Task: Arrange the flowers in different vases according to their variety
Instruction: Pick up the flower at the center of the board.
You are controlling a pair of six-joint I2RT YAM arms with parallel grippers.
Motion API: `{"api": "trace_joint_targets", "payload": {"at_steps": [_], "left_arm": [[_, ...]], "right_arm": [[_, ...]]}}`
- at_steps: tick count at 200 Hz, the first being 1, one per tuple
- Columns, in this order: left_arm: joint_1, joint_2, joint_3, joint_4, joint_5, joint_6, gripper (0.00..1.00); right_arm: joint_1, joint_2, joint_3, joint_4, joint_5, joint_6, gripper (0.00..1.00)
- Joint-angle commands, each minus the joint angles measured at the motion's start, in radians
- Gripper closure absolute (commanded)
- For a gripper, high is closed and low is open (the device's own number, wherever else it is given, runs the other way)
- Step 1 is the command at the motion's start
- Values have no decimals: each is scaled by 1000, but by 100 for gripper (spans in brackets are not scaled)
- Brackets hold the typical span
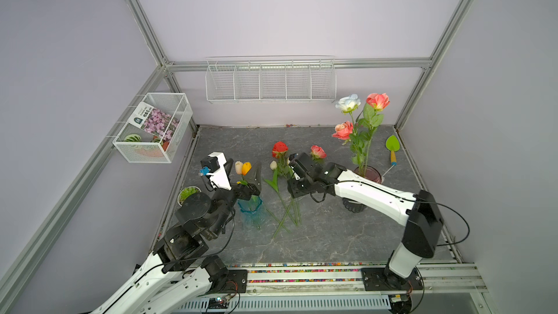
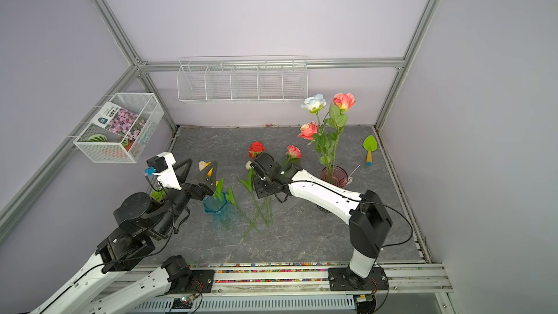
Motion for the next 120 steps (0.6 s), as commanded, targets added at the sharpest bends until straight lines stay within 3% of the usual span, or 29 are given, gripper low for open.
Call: {"api": "trace_joint_targets", "payload": {"at_steps": [1,120], "left_arm": [[-1,5,23,-30,17,-2,0],[-1,3,-9,-4,-22,2,0]], "right_arm": [[-11,77,57,-45,-11,-26,51],[-106,443,356,-92,-55,-82,66]]}}
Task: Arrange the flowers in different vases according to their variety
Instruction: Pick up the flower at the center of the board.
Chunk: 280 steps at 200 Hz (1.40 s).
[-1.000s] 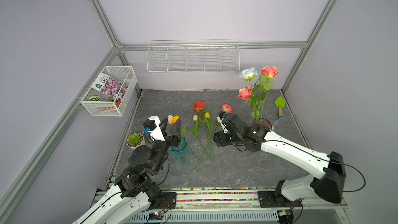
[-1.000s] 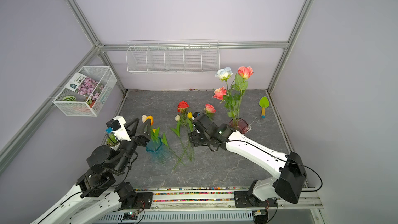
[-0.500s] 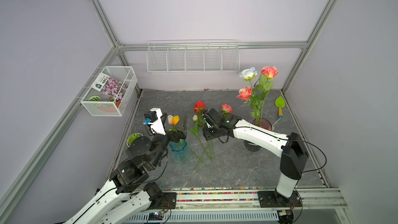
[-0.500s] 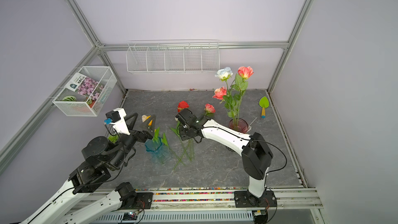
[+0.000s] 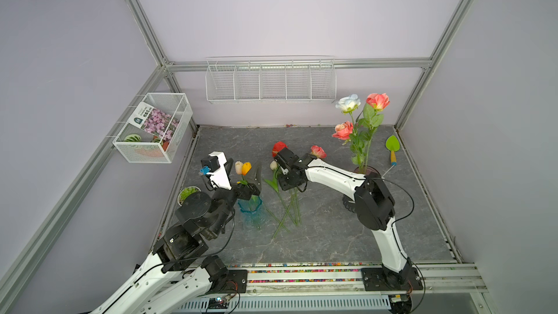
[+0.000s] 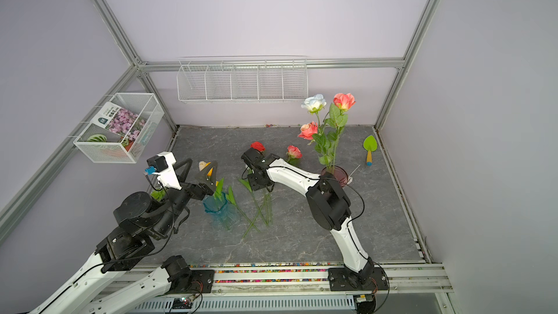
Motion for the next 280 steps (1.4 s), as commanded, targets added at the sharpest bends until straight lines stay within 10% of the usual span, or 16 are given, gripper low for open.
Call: {"api": "trace_joint_targets", "payload": {"at_steps": [1,136,160,185,280], "left_arm": [[-1,5,-11,4,-16,2,0],[-1,10,-27,16,-21,-16,0],[-1,4,-31,15,-15,-22,0],[-2,1,-37,18,-10,-30,0],[-1,33,-24,39,25,-44,0]], "right_arm": [[-26,32,36,-23,-29,-16,66],[-62,222,233,-63,-65,-50,70],[-61,209,228,-67,-67,-46,83],[-52,126,171,-20,-40,-56,100],[12,-389,-136,381,72,-143,100]]}}
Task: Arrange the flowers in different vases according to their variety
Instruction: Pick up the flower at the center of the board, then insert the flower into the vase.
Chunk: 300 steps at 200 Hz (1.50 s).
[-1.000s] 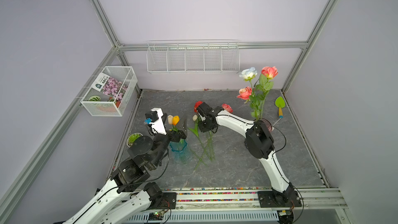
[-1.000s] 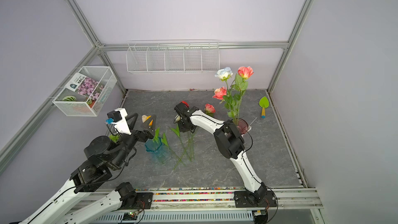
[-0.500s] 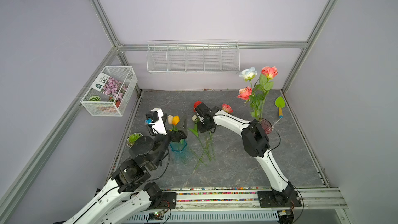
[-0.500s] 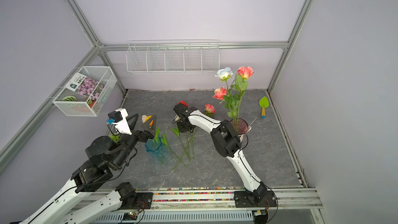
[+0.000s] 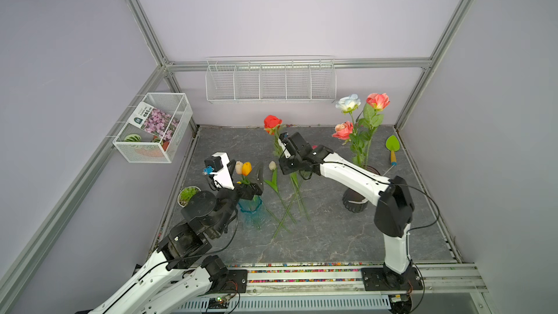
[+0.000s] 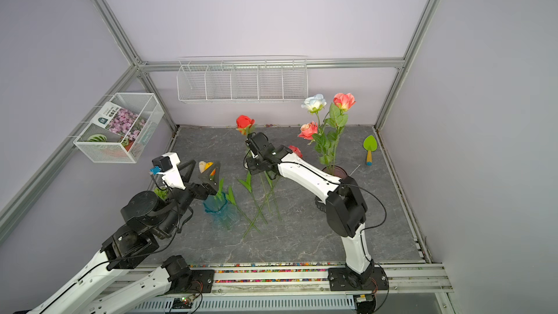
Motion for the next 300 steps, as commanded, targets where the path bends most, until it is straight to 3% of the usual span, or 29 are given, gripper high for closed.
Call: {"api": "trace_joint_targets", "payload": {"at_steps": [1,57,97,139,168,212,264,300], "left_arm": [[-1,19,6,15,25,-9,0],[-1,71,37,14,40,-2,0],[-1,112,60,20,69,-2,0],[-1,168,127,-28,101,6,0],[-1,176,148,-42,107,3,0],[-1,199,161,-45,124,-15,0],[-1,222,198,-85,149,-36,0],[-1,249,217,-107,186,-33,0]], "right_arm": [[20,-125,-81,170,39,-41,100],[29,-496,-313,400,54,-105,100],[29,-715,-345,341,123,-180,100],[7,-892,-376,235,334,-297,100],[-47,-967,-412,222,490,-364,100],[-146,-993,-476,295,548,-428,100],[-278,-956,-523,329,450,-367,100],[-333,-966,-643,418,378,-333,100]]}}
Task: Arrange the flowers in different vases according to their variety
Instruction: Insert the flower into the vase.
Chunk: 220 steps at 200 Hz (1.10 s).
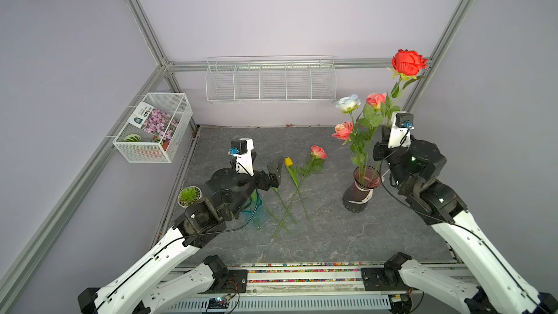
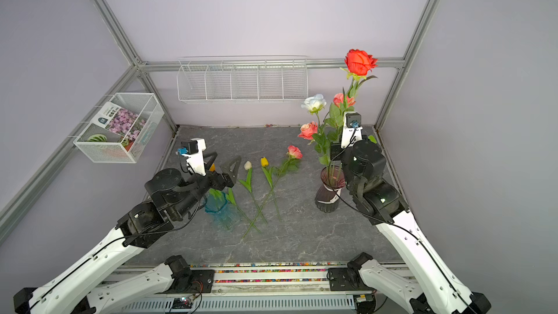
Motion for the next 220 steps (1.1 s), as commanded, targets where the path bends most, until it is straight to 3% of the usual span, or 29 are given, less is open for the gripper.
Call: {"api": "trace_joint_targets", "payload": {"at_steps": [1,33,98,111,135,157,188,220], "left_arm": [[-1,17,34,-32,37,-8,0],[-1,46,51,-33,63,-20,0],[-1,195,177,-96,104,-48,0],[-1,232,205,-103,108,-58,0],[-3,285,228,-90,106,-72,0],[-4,327,228,-58,103,-102,0],[-16,447,302,-126,27,-250,0],[-37,527,343,-144,9,-310,0]], "right_arm": [[-27,-7,-74,92,-66,40,100],[-42,-24,-157,139,-95,63,100],[-42,-109,-289,23,-110,186,100],[-42,-132,-309,10,-116,197,86],[-43,-148,-304,-37,-160,208,74],[-43,-125,-264,-104,-202,227,67],[-43,-107,-217,-182,-245,289,61],[-43,-92,-150,-295,-278,349,60]]}}
